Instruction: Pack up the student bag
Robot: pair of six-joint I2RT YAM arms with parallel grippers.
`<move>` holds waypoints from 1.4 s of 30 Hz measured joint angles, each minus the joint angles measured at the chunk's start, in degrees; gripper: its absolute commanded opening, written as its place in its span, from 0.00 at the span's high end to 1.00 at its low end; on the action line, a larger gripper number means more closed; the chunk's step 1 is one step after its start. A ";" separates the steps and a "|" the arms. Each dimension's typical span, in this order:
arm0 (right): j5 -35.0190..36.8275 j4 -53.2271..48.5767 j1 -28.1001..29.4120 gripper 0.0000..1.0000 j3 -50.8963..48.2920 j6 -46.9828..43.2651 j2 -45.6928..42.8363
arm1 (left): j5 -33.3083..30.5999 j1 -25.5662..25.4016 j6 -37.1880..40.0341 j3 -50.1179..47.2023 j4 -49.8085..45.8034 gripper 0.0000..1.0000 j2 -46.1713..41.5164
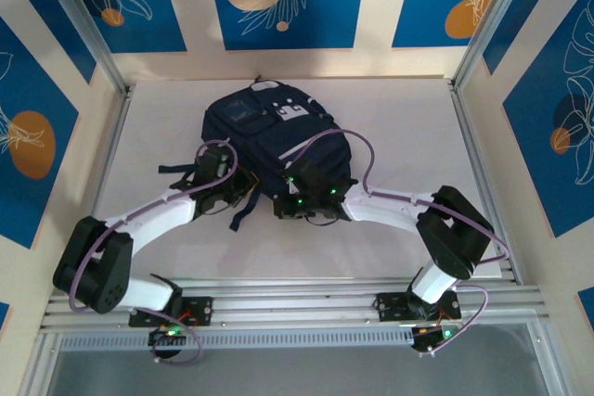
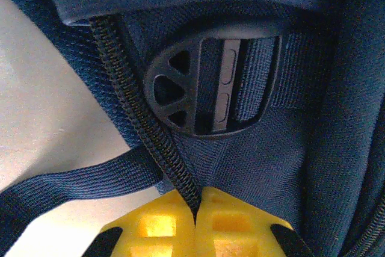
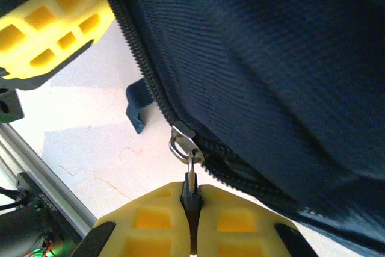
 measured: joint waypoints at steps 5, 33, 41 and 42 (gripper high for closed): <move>0.74 -1.20 -0.74 1.00 -2.75 -0.61 -3.91 | -0.81 1.25 1.44 0.07 -2.89 1.00 -2.14; -2.75 -2.51 -13.38 1.00 -14.25 -4.72 -14.91 | 8.59 8.83 28.55 26.05 -27.67 0.94 11.80; 0.79 0.90 -3.54 1.00 -9.88 -3.41 -11.37 | 8.13 10.25 34.23 47.93 -38.16 0.49 27.43; 0.70 1.31 -2.84 1.00 -8.28 -2.78 -9.55 | 7.52 10.34 34.67 49.18 -38.03 0.46 27.87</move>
